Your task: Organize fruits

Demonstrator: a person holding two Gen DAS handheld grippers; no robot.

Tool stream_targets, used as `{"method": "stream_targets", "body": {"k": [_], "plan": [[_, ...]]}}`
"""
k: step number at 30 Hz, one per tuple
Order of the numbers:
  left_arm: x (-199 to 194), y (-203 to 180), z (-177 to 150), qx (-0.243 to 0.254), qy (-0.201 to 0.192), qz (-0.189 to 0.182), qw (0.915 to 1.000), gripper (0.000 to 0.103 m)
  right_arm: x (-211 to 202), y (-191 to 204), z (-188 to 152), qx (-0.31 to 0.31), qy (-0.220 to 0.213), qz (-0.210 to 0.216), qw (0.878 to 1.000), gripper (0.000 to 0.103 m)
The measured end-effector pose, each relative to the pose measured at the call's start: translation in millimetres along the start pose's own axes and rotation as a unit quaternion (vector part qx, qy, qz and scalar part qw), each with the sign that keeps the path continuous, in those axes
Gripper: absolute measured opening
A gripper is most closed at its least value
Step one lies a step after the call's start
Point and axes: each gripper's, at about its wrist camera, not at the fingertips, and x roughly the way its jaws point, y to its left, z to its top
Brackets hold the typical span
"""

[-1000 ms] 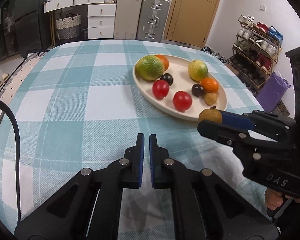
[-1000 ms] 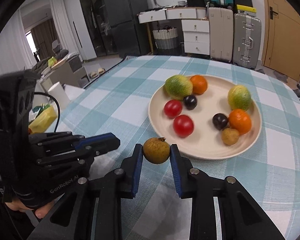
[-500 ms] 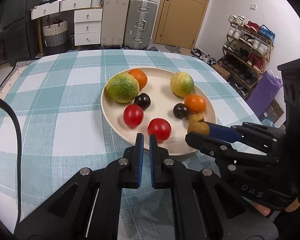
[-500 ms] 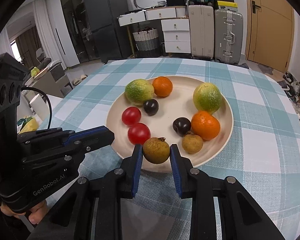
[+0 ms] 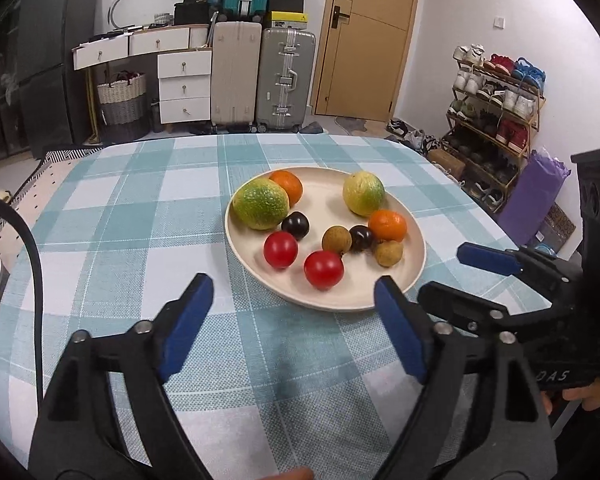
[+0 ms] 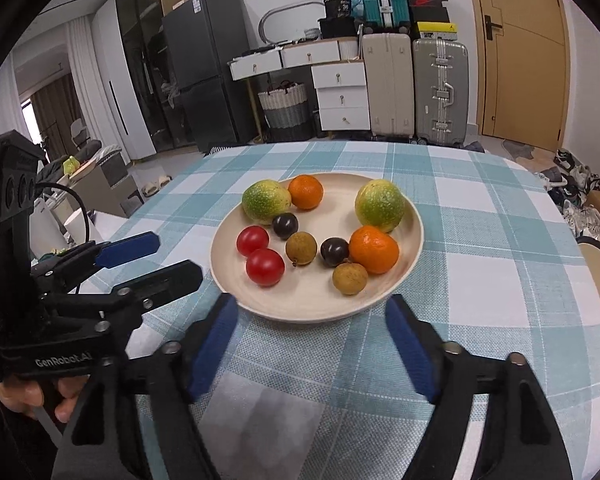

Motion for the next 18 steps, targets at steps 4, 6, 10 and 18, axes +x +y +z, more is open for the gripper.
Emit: {"method": "stream_targets", "body": {"k": [4,6,10,18], "plan": [[-11,5,-1,-0.003,-0.015,0.002,0.9999,0.095,-7,-6,-2,0.002,-0.013,-0.006,1.000,0.103],[-18,5,-3,0.001,-0.031,0.011,0.9994,0.103,-12,-8,-4,0.002,-0.023,-0.006,1.000,0.103],[-27,4,-6,0.008,-0.049,0.014,0.9987,0.103,-17,-11,-7,0.004,-0.042,-0.001,0.999,0.103],[-35,3,-15,0.020,-0.076,0.023,0.9966,0.103,-29,-8,-10,-0.011,-0.080,-0.006,0.997,0.103]]}}
